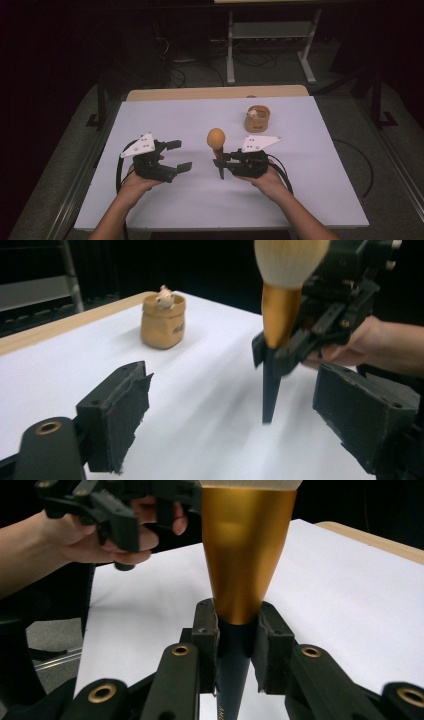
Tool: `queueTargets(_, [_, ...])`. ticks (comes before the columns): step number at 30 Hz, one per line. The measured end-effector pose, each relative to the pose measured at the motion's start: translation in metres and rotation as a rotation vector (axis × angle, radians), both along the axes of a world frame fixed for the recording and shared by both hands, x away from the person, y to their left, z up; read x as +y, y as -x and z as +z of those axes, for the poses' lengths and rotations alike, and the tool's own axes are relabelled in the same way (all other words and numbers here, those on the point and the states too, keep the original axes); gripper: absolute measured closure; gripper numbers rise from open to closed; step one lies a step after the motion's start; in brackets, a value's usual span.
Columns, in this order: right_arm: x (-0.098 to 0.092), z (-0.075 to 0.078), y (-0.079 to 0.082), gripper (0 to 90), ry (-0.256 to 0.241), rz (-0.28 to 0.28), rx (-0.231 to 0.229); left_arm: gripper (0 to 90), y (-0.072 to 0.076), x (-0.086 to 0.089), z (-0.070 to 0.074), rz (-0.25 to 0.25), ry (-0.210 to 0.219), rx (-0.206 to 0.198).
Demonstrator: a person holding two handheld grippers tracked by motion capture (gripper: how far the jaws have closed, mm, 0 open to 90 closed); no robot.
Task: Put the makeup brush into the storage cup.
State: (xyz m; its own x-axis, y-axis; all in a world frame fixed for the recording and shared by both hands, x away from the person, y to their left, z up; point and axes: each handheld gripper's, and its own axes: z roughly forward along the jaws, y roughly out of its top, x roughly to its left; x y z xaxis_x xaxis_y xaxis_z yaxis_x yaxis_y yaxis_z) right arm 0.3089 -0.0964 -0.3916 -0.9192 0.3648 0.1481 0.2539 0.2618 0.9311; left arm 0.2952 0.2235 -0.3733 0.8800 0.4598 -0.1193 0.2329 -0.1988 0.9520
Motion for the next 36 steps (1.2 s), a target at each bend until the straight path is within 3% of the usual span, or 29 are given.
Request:
queueTargets(17, [-0.006,0.002,-0.001,73.2,0.015,-0.044,-0.015,10.5,0.024,0.042,-0.019,0.128,0.01,0.003])
queueTargets(26, [-0.013,0.009,-0.005,73.1,0.016,-0.081,-0.027,12.8,0.035,0.052,-0.03,0.177,0.0,-0.016])
queueTargets(36, [-0.024,0.02,-0.017,73.1,0.004,-0.13,-0.032,11.9,0.039,0.056,-0.038,0.221,0.01,0.017])
